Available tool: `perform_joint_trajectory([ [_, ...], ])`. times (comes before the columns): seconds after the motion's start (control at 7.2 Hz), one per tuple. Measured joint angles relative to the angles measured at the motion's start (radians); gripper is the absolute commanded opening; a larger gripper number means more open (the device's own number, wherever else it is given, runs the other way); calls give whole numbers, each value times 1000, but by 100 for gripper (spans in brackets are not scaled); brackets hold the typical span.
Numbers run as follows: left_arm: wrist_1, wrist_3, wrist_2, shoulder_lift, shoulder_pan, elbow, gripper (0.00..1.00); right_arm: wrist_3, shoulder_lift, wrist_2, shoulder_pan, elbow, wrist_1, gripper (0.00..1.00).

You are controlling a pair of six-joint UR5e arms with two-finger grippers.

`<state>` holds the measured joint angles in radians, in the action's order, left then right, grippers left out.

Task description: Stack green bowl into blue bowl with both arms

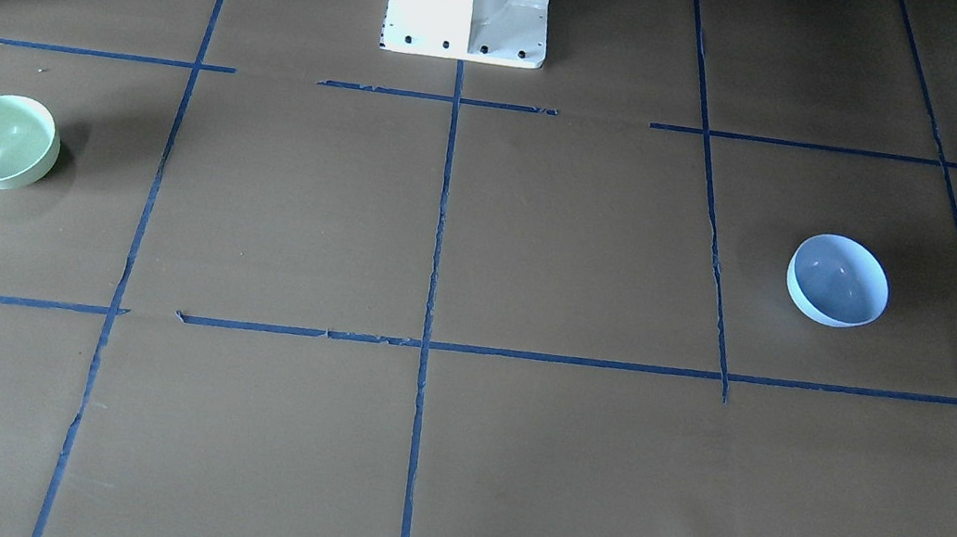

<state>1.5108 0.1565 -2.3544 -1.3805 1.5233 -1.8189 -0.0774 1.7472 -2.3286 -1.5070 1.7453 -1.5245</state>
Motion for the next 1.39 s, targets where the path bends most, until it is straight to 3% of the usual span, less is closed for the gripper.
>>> perform_joint_trajectory([
  [0.42,7,5,3,-2,-2,2,100,0,-1,-5,1,1,2,100],
  [0.83,26,-2,160,-55,-4,4,100,-1,-12,-10,10,2,3,100],
  [0.97,42,-3,161,-80,-5,11,100,-1,-13,-14,13,2,3,100],
  [1.39,94,-102,4,-99,-32,28,100,4,-15,-21,43,2,3,100],
])
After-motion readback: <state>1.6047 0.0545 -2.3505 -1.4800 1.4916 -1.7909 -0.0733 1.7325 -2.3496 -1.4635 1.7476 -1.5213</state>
